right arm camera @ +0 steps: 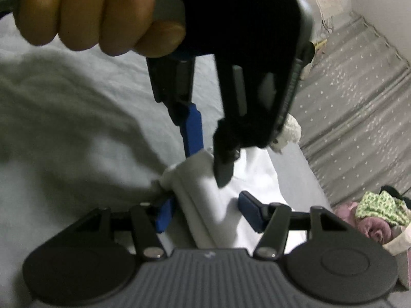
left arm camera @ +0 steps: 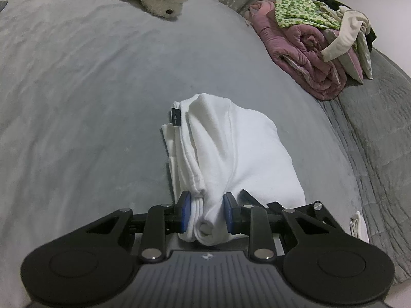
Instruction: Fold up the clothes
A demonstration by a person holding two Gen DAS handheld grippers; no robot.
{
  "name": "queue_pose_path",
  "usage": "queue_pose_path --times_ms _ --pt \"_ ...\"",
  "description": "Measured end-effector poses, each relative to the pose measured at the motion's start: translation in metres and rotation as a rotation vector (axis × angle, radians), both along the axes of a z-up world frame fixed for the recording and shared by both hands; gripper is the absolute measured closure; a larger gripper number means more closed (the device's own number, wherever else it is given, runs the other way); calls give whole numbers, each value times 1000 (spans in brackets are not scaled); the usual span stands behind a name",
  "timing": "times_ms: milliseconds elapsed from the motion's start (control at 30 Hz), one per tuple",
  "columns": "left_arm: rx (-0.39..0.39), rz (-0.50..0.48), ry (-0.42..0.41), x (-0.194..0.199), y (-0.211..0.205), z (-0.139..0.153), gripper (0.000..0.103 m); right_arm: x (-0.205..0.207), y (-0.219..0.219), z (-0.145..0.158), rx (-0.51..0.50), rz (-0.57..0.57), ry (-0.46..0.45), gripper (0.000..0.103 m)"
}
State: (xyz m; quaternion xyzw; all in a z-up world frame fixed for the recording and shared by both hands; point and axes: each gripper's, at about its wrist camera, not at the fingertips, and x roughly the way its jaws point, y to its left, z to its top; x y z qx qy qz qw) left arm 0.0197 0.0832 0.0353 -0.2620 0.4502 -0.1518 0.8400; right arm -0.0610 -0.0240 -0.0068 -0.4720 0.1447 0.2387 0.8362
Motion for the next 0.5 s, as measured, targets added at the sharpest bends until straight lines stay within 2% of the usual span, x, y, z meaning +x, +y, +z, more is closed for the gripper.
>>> queue_pose_path --times_ms 133,200,300,333,433,500 --pt "-12 -1 15 1 4 -1 69 4 2 0 9 1 14 54" --pt "-15 0 21 1 6 0 61 7 0 4 40 -15 39 63" --pt "-40 11 29 2 12 -2 49 9 -3 10 76 -26 47 71" --pt "-66 18 36 2 15 -4 48 12 -5 14 107 -35 64 72" --pt "-213 54 109 6 29 -18 42 17 -14 27 199 -63 116 74" --pt "-267 68 129 8 32 -23 36 22 -20 34 262 -83 151 74"
